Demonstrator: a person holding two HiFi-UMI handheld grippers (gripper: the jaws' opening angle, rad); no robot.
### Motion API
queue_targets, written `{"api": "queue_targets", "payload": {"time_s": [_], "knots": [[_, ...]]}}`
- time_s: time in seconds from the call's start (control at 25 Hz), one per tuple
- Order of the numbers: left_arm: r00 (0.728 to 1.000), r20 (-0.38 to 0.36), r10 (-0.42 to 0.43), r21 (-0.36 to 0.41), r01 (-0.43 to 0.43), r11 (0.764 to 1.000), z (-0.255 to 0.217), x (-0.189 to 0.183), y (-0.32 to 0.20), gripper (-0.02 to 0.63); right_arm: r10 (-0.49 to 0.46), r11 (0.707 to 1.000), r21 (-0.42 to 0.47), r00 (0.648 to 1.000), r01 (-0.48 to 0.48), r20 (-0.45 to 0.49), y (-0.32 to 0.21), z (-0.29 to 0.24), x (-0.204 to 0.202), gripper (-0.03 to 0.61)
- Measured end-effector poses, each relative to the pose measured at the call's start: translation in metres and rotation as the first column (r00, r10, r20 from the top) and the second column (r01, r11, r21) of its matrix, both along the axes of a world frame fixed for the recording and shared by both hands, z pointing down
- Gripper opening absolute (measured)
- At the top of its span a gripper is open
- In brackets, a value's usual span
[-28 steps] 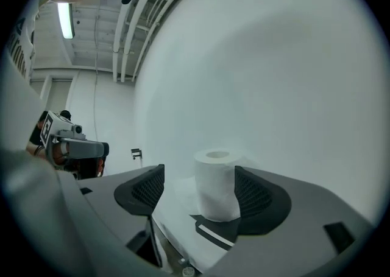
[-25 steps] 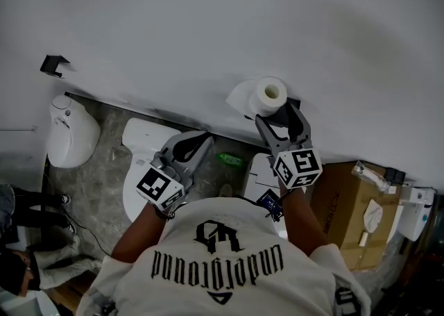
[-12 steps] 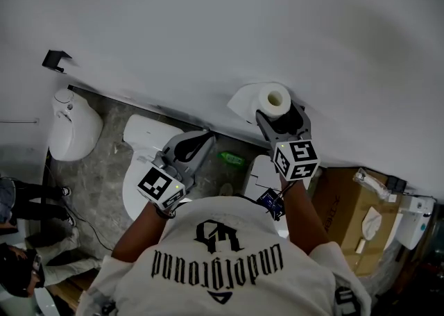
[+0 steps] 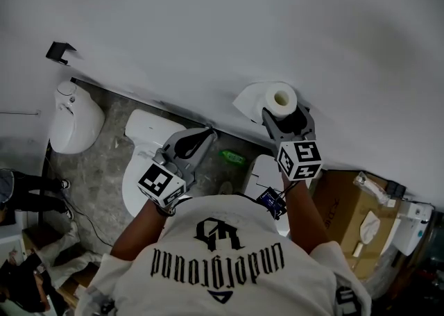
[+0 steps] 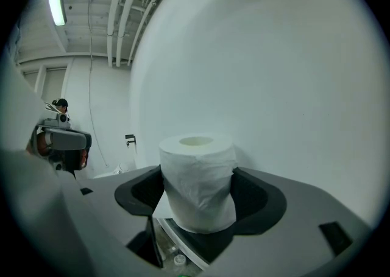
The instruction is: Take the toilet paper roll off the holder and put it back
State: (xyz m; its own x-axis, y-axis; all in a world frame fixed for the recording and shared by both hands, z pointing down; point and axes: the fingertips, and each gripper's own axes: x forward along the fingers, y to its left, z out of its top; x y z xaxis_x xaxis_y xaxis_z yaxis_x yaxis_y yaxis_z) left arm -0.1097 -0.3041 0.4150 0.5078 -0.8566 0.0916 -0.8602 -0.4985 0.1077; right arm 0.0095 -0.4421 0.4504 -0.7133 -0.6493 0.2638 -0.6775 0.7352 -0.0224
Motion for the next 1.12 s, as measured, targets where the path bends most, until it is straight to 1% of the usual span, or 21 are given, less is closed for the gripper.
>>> {"api": "queue_targets", "payload": {"time_s": [0.16, 0.4, 0.56, 0.8, 0.96, 1.12], "knots": [[1.000, 0.000, -0.005, 0.003, 0.005, 1.000, -0.003, -0.005, 0.007, 0.014, 0.006, 1.000, 0.027, 1.000, -0.006, 0.007, 0.008, -0.009, -0.001, 0.334], [1.000, -0.003, 0.021, 0.023, -0.021, 1.000, -0.010, -0.010, 0.023, 0.014, 0.030, 0.996, 0.081, 0.999, -0.031, 0.016, 0.028, -0.030, -0.003, 0.334], [0.999, -0.018, 0.041, 0.038, -0.040, 0.998, -0.013, -0.018, 0.037, 0.014, 0.056, 0.992, 0.114, 0.998, -0.058, 0.014, 0.048, -0.043, -0.004, 0.334], [0.995, -0.023, 0.094, 0.064, -0.092, 0.994, -0.024, -0.032, 0.063, 0.014, 0.094, 0.986, 0.141, 0.996, -0.094, 0.011, 0.090, -0.058, -0.013, 0.334], [0.991, -0.031, 0.131, 0.074, -0.128, 0.989, -0.028, -0.042, 0.082, 0.014, 0.135, 0.978, 0.158, 0.991, -0.136, 0.015, 0.120, -0.068, -0.016, 0.334], [0.983, -0.032, 0.180, 0.095, -0.176, 0.980, -0.033, -0.051, 0.101, 0.014, 0.175, 0.969, 0.176, 0.985, -0.174, 0.009, 0.149, -0.075, -0.021, 0.334]]}}
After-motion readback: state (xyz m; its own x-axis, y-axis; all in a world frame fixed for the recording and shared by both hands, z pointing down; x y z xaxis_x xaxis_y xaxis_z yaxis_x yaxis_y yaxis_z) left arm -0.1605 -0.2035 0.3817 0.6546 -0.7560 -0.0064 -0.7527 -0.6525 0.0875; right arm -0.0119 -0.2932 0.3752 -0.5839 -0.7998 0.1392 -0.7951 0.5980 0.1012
